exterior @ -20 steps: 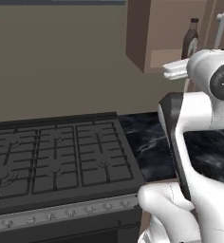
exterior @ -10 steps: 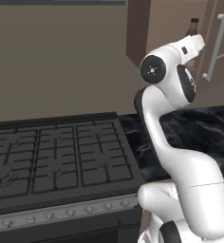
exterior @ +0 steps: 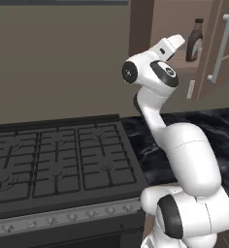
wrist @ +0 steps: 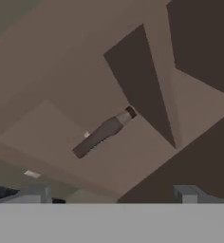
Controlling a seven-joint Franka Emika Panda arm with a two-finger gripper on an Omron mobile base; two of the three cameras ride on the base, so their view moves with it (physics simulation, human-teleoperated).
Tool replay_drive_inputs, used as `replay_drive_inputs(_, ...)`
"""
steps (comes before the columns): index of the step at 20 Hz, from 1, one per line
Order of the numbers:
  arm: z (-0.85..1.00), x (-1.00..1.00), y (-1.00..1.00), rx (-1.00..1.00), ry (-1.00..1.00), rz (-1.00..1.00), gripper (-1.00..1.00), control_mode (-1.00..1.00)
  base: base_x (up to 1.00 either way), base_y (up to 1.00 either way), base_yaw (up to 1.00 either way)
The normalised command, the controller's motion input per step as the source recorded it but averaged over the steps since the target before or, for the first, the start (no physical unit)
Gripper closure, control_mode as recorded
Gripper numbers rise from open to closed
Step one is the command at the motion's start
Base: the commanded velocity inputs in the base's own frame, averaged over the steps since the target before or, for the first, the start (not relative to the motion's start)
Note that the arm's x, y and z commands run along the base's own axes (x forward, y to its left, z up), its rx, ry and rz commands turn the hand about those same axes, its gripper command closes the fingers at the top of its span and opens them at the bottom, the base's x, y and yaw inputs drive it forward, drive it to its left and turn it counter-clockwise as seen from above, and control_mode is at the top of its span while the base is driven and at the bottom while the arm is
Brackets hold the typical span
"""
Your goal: The dining table condiment station is running low on syrup bottle. Refill the condiment station by opening the cabinet and taking the syrup bottle from the cabinet and placing it on the dining table.
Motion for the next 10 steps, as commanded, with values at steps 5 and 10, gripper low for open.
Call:
replay_drive_inputs(5, -0.01, 0.23, -0.57, -0.05, 0.12, -0.12, -1.0, -1.0, 0.0, 0.0, 0.0)
replay_drive_inputs(10, 0.0, 0.0, -0.73, 0.0, 0.11, -0.15, -1.0, -1.0, 0.0, 0.0, 0.0)
